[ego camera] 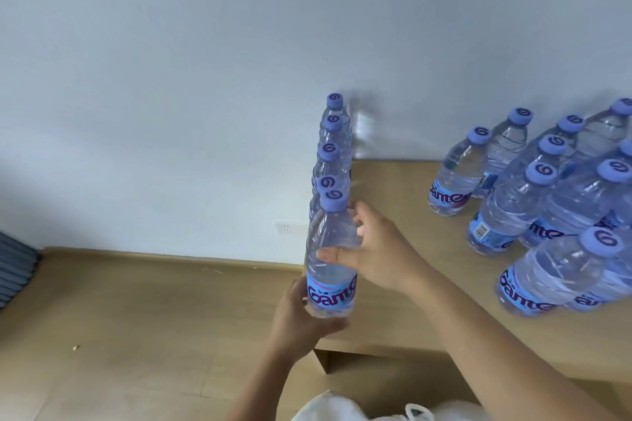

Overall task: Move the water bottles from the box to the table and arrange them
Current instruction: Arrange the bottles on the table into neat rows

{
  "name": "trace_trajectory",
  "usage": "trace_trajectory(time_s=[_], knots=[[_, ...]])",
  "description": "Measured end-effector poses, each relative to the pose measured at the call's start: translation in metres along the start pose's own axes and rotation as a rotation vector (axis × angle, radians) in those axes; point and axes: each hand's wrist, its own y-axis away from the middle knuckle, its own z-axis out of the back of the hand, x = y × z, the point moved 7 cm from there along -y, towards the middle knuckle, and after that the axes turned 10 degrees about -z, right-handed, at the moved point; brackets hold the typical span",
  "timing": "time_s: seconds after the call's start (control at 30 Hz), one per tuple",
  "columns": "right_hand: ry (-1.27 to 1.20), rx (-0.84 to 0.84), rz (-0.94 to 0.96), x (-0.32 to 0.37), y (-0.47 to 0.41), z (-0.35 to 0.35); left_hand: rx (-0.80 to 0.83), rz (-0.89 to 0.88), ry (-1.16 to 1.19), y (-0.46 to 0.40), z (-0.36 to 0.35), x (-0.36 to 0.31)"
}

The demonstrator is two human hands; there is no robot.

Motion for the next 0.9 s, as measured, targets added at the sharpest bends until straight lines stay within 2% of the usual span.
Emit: trace_trajectory(time_s=[0.17,0.33,0.53,0.8,0.9], knots=[[0.098,-0.088,0.044,-0.008,0.004,-0.024,-0.021,-0.053,-0.279,-0.022,-0.001,0.016],[0.098,-0.143,0.049,-0.02,0.003,-0.03,0.042,-0.091,-0.548,-0.039,-0.005,0.034],[0.107,-0.17,0.065,-0.027,-0.002,-0.026,0.02,-0.081,-0.547,-0.053,-0.008,0.04],[0.122,-0.063,0.049,-0.036,0.002,-0.027,-0.064,-0.038,-0.583,-0.041,-0.013,0.037],[0.064,-0.098,0.047,-0.037,0.011,-0.005,-0.124,0.007,-0.474,-0.018,-0.019,0.038]])
